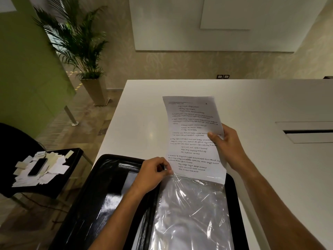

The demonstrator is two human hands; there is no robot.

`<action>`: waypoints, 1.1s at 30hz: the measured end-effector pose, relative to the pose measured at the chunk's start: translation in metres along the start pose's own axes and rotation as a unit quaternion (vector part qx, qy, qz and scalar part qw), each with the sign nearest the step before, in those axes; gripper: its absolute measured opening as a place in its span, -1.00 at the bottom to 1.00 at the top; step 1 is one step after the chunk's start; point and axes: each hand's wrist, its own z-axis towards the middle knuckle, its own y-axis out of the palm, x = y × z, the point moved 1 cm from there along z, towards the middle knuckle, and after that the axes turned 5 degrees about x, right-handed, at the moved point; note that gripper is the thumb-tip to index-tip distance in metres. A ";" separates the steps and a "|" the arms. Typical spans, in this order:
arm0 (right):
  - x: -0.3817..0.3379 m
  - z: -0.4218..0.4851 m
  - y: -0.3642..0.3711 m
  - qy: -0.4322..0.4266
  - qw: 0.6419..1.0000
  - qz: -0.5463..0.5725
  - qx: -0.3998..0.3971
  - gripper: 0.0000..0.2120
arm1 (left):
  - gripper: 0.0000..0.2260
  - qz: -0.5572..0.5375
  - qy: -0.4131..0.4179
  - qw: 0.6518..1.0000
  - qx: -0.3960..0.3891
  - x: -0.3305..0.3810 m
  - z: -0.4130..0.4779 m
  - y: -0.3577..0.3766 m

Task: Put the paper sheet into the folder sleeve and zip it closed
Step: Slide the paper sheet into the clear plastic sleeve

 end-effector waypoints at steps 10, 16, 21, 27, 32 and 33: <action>0.004 0.008 0.006 -0.015 0.998 0.056 -0.017 -0.69 | -0.86 -0.023 0.001 0.999 -0.044 -0.008 0.009 -0.012; -0.003 0.006 0.009 -0.009 0.997 0.082 0.008 -0.68 | -0.91 -0.054 -0.019 0.997 -0.051 -0.012 0.013 -0.016; -0.006 0.007 0.010 -0.003 0.997 0.081 0.022 -0.63 | -0.91 -0.057 -0.028 0.996 -0.062 -0.011 0.015 -0.015; -0.007 0.005 0.005 -0.005 0.996 0.073 0.045 -0.62 | -0.92 -0.057 -0.032 0.994 -0.083 -0.004 0.015 -0.016; -0.006 0.003 0.004 0.003 0.997 0.067 0.048 -0.61 | -0.92 -0.069 -0.036 0.991 -0.110 -0.004 0.015 -0.018; -0.005 0.003 0.003 0.005 0.997 0.066 0.051 -0.63 | -0.92 -0.066 -0.038 0.989 -0.125 -0.004 0.015 -0.019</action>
